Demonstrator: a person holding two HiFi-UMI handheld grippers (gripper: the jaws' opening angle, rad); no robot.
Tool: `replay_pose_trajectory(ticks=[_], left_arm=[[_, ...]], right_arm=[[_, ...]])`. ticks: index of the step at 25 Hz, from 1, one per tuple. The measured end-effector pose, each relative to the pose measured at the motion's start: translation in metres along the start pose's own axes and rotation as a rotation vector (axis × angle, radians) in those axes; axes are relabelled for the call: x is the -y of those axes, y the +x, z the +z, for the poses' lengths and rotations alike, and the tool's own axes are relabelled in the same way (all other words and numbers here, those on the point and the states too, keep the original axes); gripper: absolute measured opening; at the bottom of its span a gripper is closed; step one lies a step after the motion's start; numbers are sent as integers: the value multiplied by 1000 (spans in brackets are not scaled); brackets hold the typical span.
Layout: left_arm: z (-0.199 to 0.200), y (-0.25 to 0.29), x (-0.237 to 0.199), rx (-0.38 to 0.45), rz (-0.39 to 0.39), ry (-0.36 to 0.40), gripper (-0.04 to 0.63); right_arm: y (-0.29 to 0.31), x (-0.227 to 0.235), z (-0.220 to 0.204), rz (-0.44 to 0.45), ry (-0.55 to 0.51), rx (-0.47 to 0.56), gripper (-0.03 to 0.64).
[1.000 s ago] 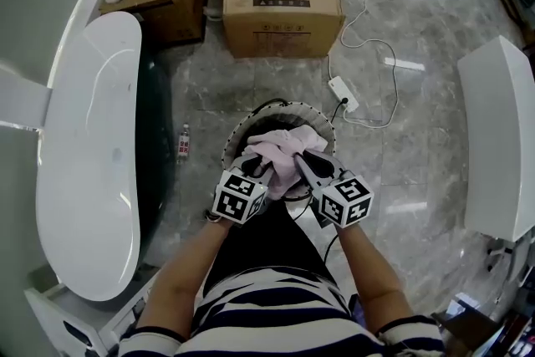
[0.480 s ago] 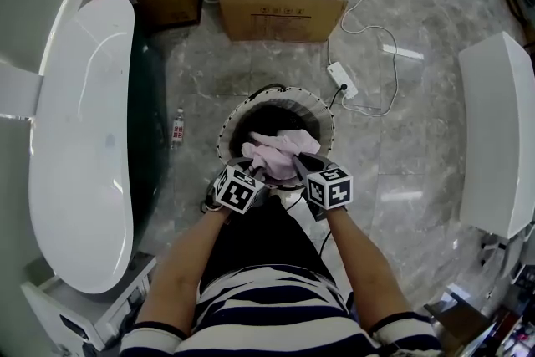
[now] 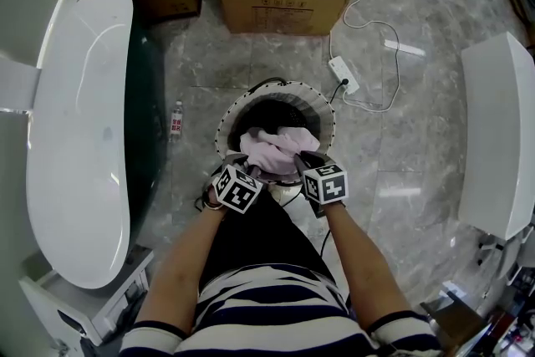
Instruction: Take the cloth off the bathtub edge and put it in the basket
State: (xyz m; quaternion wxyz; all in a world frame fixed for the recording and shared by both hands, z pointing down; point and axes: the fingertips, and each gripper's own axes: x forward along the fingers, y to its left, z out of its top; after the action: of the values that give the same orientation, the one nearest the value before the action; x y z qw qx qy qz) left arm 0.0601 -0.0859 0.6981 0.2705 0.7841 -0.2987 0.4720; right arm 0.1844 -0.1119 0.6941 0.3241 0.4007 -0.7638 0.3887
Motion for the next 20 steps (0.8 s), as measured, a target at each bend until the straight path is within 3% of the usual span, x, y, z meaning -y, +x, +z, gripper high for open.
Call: replay_pose_trajectory(ticks=[5, 10, 16, 20], left_arm=[[13, -7, -10, 77, 65, -28, 123], [24, -12, -12, 94, 55, -83, 119], [27, -21, -12, 128, 30, -175, 51], [30, -28, -10, 166, 5, -217, 41]], right_arm=[[-5, -1, 18, -4, -19, 59, 64], [-9, 1, 18, -14, -5, 61, 64], [-15, 4, 11, -27, 17, 71, 64], [-21, 7, 10, -35, 31, 84, 64]])
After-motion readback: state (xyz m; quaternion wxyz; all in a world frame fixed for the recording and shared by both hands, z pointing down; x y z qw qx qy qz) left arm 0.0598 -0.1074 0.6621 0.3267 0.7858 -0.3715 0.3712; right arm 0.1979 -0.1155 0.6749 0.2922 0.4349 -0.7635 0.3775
